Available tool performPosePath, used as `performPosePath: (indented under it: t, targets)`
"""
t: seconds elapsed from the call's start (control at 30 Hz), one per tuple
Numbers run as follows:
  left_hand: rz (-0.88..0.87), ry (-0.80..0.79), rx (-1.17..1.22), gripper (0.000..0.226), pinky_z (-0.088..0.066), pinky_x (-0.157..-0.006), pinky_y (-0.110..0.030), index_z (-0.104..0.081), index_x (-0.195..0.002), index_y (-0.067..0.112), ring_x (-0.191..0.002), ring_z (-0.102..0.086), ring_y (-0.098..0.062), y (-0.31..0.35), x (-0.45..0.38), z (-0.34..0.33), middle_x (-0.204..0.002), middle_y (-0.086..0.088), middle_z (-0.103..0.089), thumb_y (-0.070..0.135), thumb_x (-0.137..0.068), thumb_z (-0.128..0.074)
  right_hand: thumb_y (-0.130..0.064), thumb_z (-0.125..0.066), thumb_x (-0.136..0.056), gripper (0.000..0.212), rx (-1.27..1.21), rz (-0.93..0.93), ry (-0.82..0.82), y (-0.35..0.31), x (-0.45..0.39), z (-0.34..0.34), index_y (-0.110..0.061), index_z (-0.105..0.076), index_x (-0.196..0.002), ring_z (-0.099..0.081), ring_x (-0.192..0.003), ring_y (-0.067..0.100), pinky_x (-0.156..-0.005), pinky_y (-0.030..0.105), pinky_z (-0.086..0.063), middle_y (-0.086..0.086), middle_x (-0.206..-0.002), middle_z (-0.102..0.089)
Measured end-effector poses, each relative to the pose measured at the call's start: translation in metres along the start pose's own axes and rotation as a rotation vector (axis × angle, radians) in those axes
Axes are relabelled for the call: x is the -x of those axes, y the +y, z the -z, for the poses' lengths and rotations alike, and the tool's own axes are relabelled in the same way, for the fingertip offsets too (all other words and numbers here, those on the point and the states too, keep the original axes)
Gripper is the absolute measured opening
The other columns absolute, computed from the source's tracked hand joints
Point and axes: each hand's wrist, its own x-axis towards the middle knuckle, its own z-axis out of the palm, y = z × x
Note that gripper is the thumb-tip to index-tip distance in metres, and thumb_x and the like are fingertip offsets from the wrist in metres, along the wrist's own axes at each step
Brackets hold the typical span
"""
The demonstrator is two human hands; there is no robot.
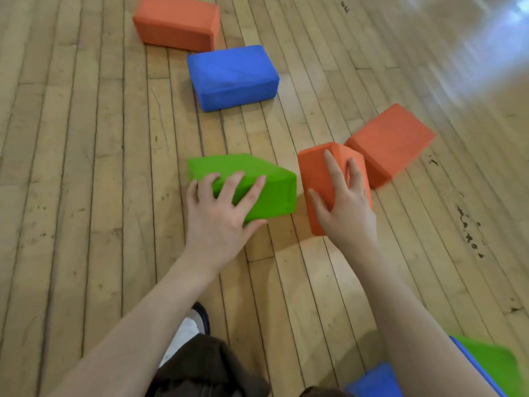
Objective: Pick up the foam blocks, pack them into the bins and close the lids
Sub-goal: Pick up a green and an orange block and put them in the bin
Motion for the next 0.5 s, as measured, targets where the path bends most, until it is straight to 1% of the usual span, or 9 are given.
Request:
performPosePath:
  t: [0.07,0.1,0.2,0.27,0.37,0.43,0.5]
  targets:
    - [0.034,0.01,-0.029,0.063,-0.044,-0.082,-0.054,-0.047,-0.134,0.023,-0.107,-0.04,-0.04,0.01,-0.007,0.001,-0.123,-0.015,-0.056,0.056,-0.081,-0.053,-0.053,-0.061,-0.081,0.083,0.009,-0.039,-0.028,0.004,0.003,0.007,-0.055,-0.004,-0.141,-0.026,-0.137,0.035,-0.083,0.051,-0.049,0.008,-0.156,-0.011]
    - [0.048,0.008,-0.04,0.063,-0.044,-0.082,-0.053,-0.047,-0.134,0.024,-0.107,-0.042,-0.041,0.014,-0.009,0.001,-0.123,-0.015,-0.056,0.057,-0.081,-0.052,-0.052,-0.064,-0.08,0.086,-0.001,-0.043,-0.031,0.004,0.003,0.009,-0.054,-0.004,-0.141,-0.027,-0.137,0.035,-0.082,0.051,-0.05,0.007,-0.156,-0.011]
    - [0.068,0.014,-0.05,0.063,-0.044,-0.081,-0.051,-0.047,-0.135,0.024,-0.106,-0.044,-0.042,0.021,-0.011,0.008,-0.123,-0.015,-0.055,0.058,-0.083,-0.049,-0.042,-0.064,-0.081,0.082,-0.007,-0.014,-0.001,-0.003,0.004,0.01,-0.046,-0.013,-0.145,-0.031,-0.135,0.034,-0.082,0.05,-0.051,0.01,-0.154,-0.016]
    - [0.088,0.042,-0.061,0.063,-0.045,-0.08,-0.049,-0.048,-0.135,0.023,-0.105,-0.045,-0.042,0.018,-0.009,0.019,-0.123,-0.015,-0.056,0.058,-0.083,-0.051,-0.039,-0.064,-0.081,0.078,-0.043,0.016,0.019,-0.013,0.01,0.012,-0.042,-0.02,-0.145,-0.034,-0.133,0.033,-0.082,0.049,-0.051,0.01,-0.154,-0.019]
    - [0.143,0.094,-0.09,0.062,-0.045,-0.076,-0.046,-0.049,-0.134,0.023,-0.103,-0.046,-0.042,0.007,0.008,0.051,-0.122,-0.014,-0.056,0.058,-0.083,-0.054,-0.037,-0.065,-0.081,0.073,-0.117,0.134,0.064,-0.035,0.028,0.019,-0.039,-0.028,-0.144,-0.038,-0.132,0.03,-0.08,0.046,-0.053,0.011,-0.151,-0.026]
    - [0.185,0.132,-0.108,0.063,-0.045,-0.076,-0.047,-0.048,-0.134,0.022,-0.103,-0.044,-0.042,-0.006,0.025,0.082,-0.123,-0.015,-0.056,0.057,-0.083,-0.056,-0.036,-0.065,-0.081,0.07,-0.174,0.238,0.078,-0.061,0.04,0.026,-0.036,-0.033,-0.143,-0.041,-0.128,0.028,-0.08,0.04,-0.052,0.012,-0.148,-0.03]
    - [0.229,0.157,-0.147,0.063,-0.045,-0.076,-0.048,-0.045,-0.134,0.022,-0.102,-0.047,-0.044,-0.02,0.043,0.117,-0.122,-0.015,-0.056,0.058,-0.083,-0.057,-0.034,-0.067,-0.081,0.069,-0.263,0.3,0.069,-0.092,0.052,0.031,-0.033,-0.036,-0.142,-0.043,-0.125,0.022,-0.082,0.028,-0.043,0.01,-0.147,-0.033]
